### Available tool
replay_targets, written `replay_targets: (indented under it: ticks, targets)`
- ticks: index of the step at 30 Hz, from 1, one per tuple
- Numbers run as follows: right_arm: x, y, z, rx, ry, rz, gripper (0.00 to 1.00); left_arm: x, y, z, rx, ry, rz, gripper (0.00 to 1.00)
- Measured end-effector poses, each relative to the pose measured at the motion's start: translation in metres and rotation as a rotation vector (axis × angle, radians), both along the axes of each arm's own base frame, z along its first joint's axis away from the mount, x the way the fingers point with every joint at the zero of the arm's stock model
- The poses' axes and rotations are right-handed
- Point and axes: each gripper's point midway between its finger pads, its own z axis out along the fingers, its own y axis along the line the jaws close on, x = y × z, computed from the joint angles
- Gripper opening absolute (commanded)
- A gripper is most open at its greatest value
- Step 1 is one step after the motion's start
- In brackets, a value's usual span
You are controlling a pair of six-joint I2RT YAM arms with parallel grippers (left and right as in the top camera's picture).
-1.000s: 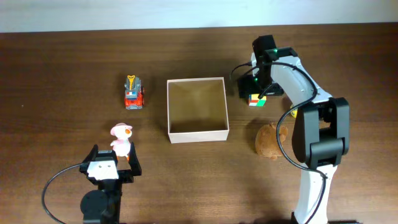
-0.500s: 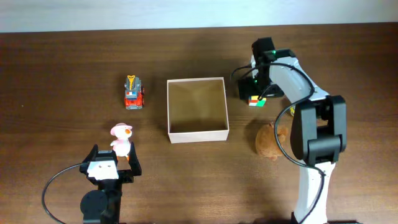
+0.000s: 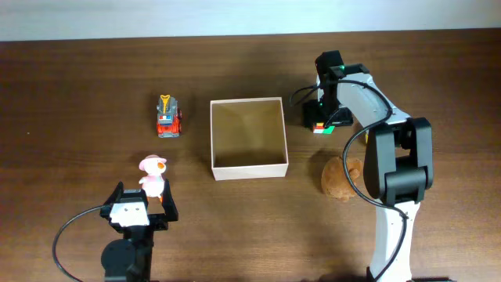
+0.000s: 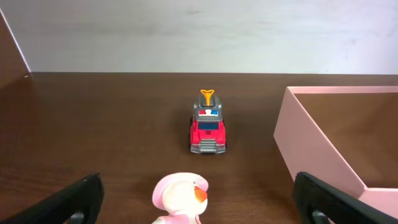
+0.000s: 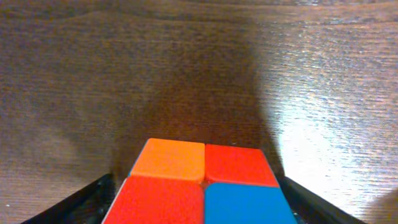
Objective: Pack container
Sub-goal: 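Lift the cube with the right gripper and carry it over the box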
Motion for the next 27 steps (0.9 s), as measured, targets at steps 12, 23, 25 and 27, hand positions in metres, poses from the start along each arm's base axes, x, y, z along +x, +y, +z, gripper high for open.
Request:
replay_targets:
  ticks: [12, 23, 25, 27]
  targets:
    - [-0.0018, -0.0003, -0.0001, 0.0, 0.008, -0.017, 0.64, 0.0, -0.0001, 0.0, 0.0, 0.0, 0.0, 0.99]
    - [-0.0019, -0.0004, -0.0002, 0.0, 0.008, -0.017, 0.52, 0.0, 0.0, 0.0, 0.0, 0.0, 0.0, 0.99]
    - [-0.0019, -0.0003, -0.0001, 0.0, 0.008, -0.017, 0.51, 0.0, -0.0001, 0.0, 0.0, 0.0, 0.0, 0.99]
    - [-0.002, -0.0003, 0.0005, 0.0, 0.009, -0.018, 0.51, 0.0, 0.0, 0.0, 0.0, 0.0, 0.0, 0.99]
